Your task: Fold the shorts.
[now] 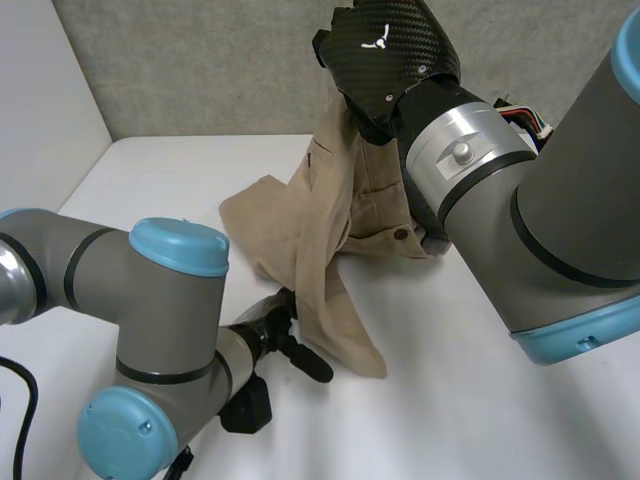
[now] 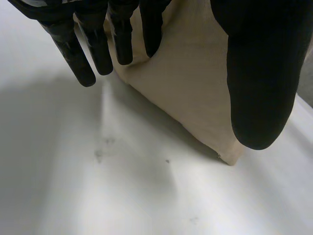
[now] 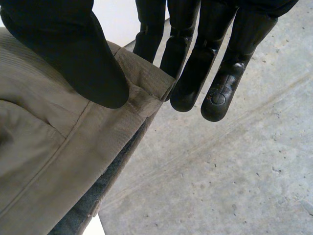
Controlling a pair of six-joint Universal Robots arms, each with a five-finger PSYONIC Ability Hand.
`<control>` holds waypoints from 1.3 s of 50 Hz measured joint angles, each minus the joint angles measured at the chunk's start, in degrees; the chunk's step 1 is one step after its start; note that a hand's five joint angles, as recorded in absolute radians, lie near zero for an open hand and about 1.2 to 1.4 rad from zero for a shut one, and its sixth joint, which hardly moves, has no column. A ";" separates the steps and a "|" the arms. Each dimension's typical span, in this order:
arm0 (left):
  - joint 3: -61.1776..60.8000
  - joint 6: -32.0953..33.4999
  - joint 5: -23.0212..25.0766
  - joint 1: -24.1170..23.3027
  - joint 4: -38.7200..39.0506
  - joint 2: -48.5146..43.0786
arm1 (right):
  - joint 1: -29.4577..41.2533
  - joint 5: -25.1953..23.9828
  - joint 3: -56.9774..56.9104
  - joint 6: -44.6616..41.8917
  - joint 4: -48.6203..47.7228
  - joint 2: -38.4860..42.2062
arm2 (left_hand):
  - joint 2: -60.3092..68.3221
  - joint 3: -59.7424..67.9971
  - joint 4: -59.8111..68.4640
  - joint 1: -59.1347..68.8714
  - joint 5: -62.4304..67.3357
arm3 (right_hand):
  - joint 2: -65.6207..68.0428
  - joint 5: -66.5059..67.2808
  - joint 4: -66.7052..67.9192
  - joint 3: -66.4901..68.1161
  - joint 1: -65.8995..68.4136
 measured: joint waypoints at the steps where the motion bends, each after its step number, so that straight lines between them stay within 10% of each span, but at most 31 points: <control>1: 0.04 -0.35 -0.01 -0.08 -0.05 0.11 | 0.04 0.01 0.02 -0.01 0.00 0.01 | 0.00 0.00 0.00 0.00 -0.01 | 0.00 0.00 0.00 0.00 0.00; 15: 7.31 -7.35 -0.02 -1.64 0.21 -3.33 | 1.62 1.08 1.26 0.45 0.13 -0.07 | 0.27 0.25 0.29 0.91 0.37 | 0.00 0.13 0.00 0.00 0.00; 21: 10.67 -9.55 -1.41 -2.29 0.43 -6.83 | 1.81 2.05 1.94 0.42 0.15 -0.25 | 38.46 38.18 38.80 40.44 38.49 | 0.00 0.27 0.00 0.00 0.00; 27: 10.67 -9.15 -6.73 -1.63 0.48 -6.47 | 1.32 3.47 2.51 -0.05 0.08 -0.74 | 49.38 48.79 49.67 47.66 47.68 | 0.00 0.27 0.00 0.00 0.00; 48: 9.92 37.40 -0.42 8.86 -2.31 27.25 | -4.76 6.60 6.05 -0.26 0.35 -9.92 | 49.71 49.21 50.53 47.66 47.68 | 0.00 0.28 0.01 0.48 0.00; 65: 22.98 35.41 6.71 8.48 -12.94 40.72 | -5.91 7.65 2.61 1.69 10.89 -27.32 | 49.78 49.30 50.55 47.66 47.68 | 0.00 0.66 0.04 0.48 0.00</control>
